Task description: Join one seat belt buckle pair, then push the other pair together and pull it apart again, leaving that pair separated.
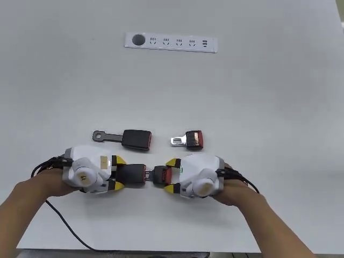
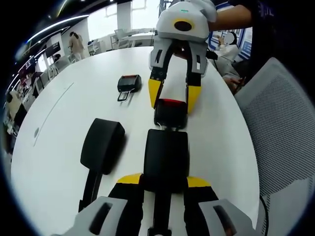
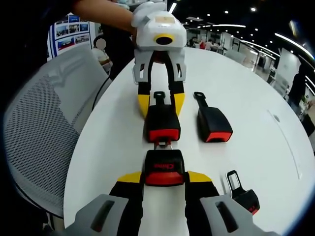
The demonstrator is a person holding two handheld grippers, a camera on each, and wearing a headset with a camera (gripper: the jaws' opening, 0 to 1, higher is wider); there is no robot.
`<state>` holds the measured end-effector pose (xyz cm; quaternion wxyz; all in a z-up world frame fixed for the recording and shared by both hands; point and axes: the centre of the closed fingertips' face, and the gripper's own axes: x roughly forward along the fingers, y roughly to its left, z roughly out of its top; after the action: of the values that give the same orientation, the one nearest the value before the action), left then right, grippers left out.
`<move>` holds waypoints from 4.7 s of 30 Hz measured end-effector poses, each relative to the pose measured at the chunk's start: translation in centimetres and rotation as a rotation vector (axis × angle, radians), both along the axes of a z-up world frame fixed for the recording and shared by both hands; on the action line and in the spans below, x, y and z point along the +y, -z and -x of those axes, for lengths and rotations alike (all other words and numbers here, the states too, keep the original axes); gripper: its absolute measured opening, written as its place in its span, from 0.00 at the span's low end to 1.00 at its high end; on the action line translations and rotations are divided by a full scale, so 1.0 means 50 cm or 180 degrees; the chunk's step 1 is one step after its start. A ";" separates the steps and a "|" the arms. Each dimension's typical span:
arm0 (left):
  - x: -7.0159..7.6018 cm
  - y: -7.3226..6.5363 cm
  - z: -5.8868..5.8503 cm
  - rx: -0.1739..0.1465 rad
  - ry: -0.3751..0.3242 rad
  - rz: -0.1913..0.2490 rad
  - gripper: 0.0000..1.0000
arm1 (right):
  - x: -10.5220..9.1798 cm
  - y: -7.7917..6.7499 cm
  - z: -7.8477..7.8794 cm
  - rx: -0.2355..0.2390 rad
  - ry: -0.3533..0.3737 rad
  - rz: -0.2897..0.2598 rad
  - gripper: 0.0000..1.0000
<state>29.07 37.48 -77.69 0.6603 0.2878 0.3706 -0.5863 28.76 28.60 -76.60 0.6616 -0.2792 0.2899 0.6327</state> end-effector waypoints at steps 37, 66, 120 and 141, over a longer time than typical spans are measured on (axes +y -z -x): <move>0.000 0.005 -0.001 0.0014 0.0013 -0.0079 0.31 | 0.020 -0.042 0.017 -0.0006 0.0149 0.0019 0.27; -0.001 0.009 0.002 0.0022 0.0153 -0.0240 0.31 | 0.030 0.001 0.001 -0.0044 0.0130 0.0012 0.28; 0.028 -0.094 -0.062 -0.0113 -0.0221 -0.0032 0.54 | -0.072 -0.075 -0.073 -0.0205 0.0390 -0.0089 0.58; 0.016 -0.082 -0.145 -0.0175 -0.0121 -0.0100 0.53 | -0.145 -0.052 -0.140 -0.0300 0.0411 -0.0017 0.54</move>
<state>36.31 38.26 -73.59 0.6767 0.3071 0.3669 -0.5595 35.73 21.34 -73.97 0.7147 -0.2877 0.2741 0.5756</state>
